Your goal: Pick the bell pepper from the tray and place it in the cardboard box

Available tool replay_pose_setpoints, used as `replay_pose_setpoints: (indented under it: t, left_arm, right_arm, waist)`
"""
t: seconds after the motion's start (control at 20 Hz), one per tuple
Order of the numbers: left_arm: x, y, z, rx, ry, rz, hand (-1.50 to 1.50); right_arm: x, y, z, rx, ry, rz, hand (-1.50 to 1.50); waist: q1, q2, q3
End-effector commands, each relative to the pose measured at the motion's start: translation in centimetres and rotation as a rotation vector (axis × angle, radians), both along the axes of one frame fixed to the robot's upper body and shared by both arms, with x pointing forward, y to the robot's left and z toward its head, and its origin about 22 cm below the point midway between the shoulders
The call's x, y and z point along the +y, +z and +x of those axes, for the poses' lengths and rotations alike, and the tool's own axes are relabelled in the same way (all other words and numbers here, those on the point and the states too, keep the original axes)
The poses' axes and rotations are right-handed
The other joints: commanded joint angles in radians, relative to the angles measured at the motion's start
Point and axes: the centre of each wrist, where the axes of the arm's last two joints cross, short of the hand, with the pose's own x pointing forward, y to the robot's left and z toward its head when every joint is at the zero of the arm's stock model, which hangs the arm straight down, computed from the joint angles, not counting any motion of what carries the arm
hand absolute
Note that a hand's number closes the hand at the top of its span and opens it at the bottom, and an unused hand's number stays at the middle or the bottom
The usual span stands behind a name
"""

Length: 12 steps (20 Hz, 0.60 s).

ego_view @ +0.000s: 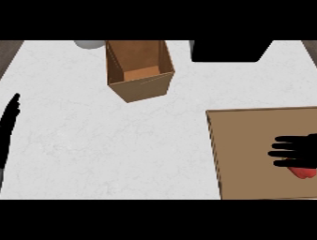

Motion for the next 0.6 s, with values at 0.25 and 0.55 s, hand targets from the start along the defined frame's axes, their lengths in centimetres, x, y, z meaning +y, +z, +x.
replay_pose_setpoints:
  t: [0.25, 0.55]
  left_arm:
    - [-0.8, 0.1, 1.0, 0.001, 0.007, -0.009, 0.0]
    - [-1.5, -1.2, 0.7, 0.0, 0.011, 0.0, 0.0]
  right_arm:
    - [0.4, -3.7, -1.2, -0.001, 0.037, -0.029, -1.5]
    - [3.3, -5.4, -0.7, -0.151, 0.058, 0.167, 1.5]
  waist:
    - [-0.001, 0.001, 0.0]
    - [-0.003, 0.003, 0.001]
